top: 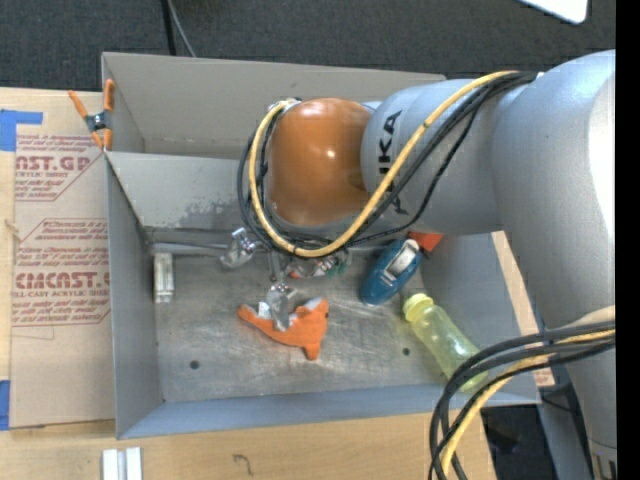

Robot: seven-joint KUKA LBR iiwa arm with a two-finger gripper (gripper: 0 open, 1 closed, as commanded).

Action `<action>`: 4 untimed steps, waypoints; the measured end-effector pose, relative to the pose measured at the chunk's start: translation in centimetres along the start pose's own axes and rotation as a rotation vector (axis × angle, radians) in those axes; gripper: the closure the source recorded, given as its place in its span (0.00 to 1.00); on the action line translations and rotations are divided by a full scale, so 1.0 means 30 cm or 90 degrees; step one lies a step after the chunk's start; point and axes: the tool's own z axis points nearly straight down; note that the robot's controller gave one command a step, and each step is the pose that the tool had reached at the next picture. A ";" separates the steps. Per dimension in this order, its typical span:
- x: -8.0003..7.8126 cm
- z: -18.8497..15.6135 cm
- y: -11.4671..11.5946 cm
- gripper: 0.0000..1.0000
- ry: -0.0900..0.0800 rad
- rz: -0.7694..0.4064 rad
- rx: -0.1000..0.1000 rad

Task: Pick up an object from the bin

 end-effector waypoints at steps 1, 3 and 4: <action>-0.004 -0.001 0.003 0.00 0.000 -0.002 -0.001; 0.120 0.121 0.024 1.00 -0.005 0.114 0.000; 0.148 0.121 0.148 1.00 -0.006 -0.004 0.005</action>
Offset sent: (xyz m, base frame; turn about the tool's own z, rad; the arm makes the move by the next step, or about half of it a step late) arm -0.0367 -0.0156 -0.0398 0.1792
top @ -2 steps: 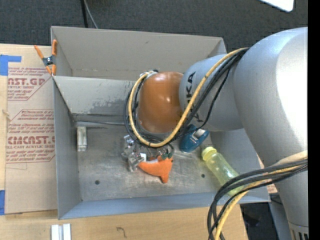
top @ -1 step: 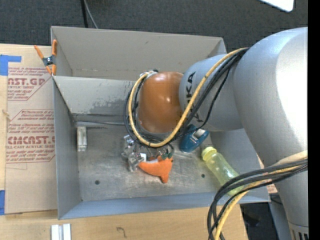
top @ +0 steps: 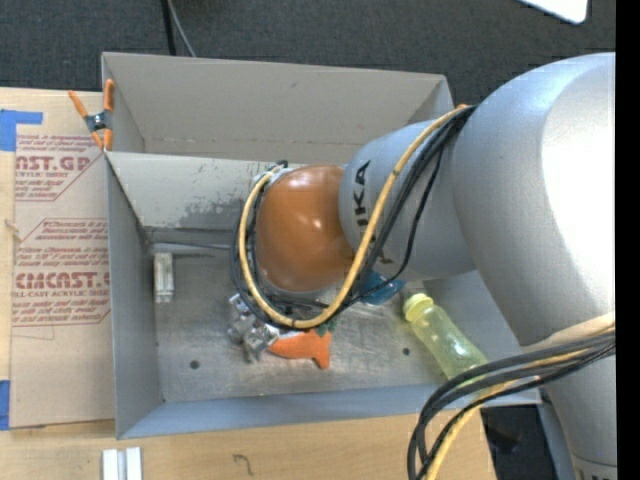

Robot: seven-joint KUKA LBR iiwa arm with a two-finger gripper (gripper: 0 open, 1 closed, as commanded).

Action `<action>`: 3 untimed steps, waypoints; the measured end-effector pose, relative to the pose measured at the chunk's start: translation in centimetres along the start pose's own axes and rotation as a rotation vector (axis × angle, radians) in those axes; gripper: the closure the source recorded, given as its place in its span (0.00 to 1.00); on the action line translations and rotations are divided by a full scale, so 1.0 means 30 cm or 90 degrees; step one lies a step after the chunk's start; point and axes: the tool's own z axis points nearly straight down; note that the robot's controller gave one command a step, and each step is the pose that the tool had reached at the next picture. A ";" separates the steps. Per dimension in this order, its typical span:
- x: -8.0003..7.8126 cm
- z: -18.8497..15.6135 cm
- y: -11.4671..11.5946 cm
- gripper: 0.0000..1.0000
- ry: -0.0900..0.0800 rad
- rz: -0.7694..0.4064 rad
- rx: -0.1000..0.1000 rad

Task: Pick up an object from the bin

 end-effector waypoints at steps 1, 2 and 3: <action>0.035 -0.045 0.043 1.00 0.006 -0.093 -0.007; 0.078 -0.510 -0.027 0.00 0.008 0.019 -0.006; 0.083 -0.623 -0.048 0.00 0.001 0.002 -0.003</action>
Offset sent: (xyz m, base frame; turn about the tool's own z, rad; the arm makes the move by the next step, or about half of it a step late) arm -0.0173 -0.0263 0.1836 0.0027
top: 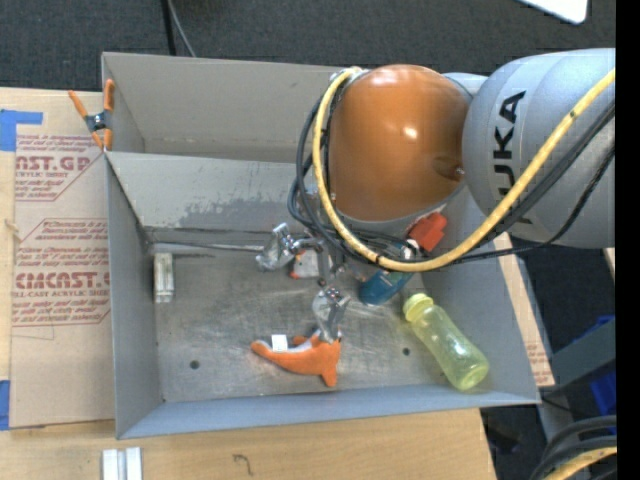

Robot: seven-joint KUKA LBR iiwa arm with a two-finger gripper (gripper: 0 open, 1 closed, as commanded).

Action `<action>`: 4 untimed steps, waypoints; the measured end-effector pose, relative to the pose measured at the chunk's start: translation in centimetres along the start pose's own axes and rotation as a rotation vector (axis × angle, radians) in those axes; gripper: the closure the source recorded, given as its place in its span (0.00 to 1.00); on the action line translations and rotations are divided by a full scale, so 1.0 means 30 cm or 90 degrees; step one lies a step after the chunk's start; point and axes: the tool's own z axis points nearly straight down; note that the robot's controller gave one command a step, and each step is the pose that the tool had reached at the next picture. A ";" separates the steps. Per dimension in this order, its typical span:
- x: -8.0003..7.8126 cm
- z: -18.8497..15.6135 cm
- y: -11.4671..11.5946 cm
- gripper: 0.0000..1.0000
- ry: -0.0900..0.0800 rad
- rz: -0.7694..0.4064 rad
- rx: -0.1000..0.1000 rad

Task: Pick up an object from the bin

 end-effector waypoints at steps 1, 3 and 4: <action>0.012 0.152 -0.012 0.00 0.000 -0.025 -0.001; 0.160 0.628 -0.109 1.00 0.005 0.002 -0.003; 0.160 0.628 -0.109 1.00 0.005 0.002 -0.003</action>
Offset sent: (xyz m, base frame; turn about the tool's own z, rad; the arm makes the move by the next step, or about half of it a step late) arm -0.0231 -0.0198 -0.1171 -0.3155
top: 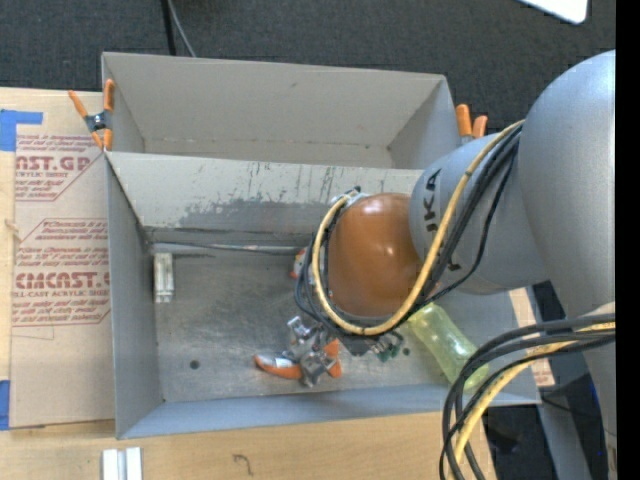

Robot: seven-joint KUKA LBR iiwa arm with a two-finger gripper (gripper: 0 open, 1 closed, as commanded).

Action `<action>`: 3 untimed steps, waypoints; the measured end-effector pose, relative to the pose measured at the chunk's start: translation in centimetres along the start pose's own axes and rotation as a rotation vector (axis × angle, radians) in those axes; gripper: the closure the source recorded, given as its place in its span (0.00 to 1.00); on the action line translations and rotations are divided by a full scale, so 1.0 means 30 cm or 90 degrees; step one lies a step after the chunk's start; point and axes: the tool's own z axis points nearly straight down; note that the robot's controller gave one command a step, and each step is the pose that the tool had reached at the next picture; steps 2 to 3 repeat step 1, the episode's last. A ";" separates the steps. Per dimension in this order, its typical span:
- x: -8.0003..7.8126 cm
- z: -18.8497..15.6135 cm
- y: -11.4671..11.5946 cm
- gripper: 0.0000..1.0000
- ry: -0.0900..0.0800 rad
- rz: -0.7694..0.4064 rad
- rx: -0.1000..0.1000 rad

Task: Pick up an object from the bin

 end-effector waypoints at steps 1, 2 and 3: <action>-0.031 -0.565 0.048 1.00 0.002 -0.018 0.000; -0.031 -0.565 0.048 1.00 0.002 -0.018 0.000; -0.031 -0.565 0.048 1.00 0.002 -0.018 0.000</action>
Offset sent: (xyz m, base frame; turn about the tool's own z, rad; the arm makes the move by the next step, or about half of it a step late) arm 0.0000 0.0000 0.0000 0.0000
